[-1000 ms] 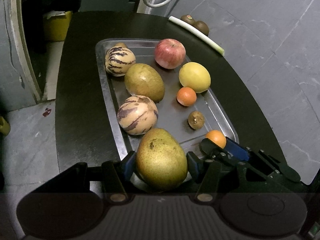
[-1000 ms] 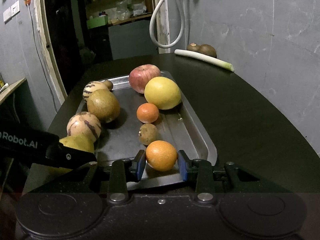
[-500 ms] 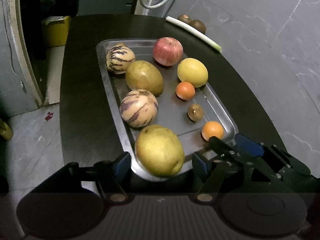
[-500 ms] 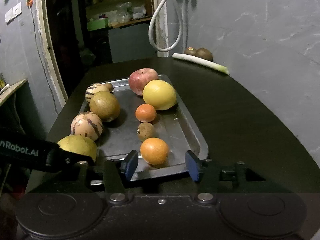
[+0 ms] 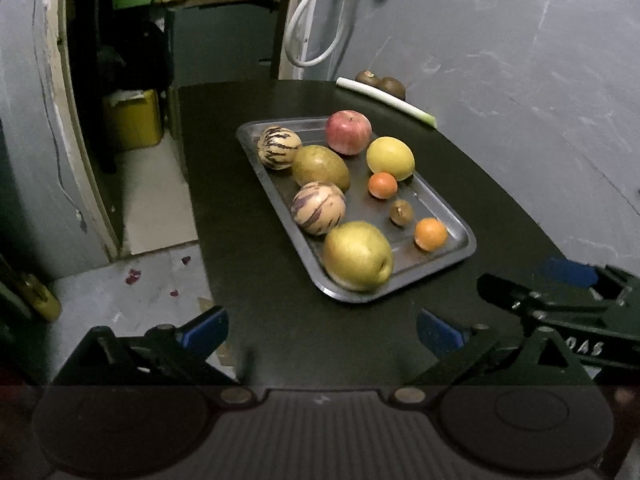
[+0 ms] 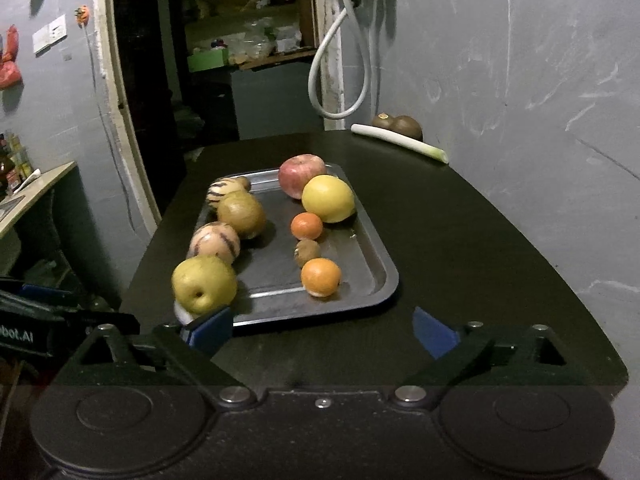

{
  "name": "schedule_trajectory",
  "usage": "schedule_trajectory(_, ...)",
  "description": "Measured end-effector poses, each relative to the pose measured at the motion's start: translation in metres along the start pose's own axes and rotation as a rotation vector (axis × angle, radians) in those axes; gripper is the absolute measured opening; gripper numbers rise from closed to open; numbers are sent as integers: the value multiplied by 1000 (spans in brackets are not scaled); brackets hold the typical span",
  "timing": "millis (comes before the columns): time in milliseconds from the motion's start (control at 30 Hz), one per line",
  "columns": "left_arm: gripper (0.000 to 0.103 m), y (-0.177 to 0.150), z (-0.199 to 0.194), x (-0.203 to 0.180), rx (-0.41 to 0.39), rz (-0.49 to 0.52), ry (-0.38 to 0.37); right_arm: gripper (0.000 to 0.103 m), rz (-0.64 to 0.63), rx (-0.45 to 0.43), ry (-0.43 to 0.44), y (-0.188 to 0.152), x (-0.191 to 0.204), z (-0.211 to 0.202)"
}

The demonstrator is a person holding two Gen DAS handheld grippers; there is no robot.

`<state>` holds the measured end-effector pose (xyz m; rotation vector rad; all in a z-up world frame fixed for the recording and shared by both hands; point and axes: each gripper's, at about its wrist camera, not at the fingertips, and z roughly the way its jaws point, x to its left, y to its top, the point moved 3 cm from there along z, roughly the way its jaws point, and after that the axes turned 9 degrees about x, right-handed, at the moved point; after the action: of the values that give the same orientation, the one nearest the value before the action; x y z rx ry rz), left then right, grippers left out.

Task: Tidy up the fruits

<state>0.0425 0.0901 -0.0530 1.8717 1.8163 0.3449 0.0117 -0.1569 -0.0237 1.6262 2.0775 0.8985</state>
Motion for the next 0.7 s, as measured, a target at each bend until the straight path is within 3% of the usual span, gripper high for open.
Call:
schedule_trajectory(133, 102, -15, -8, 0, -17, 11, 10, 102, -16, -4, 8, -12, 2, -17)
schedule_trajectory(433, 102, -34, -16, -3, 0, 13, 0, 102, -56, 70, 2, -39, -3, -33)
schedule_trajectory(700, 102, -41, -21, -8, -2, -6, 1, 102, -59, 63, 11, -35, -8, -35)
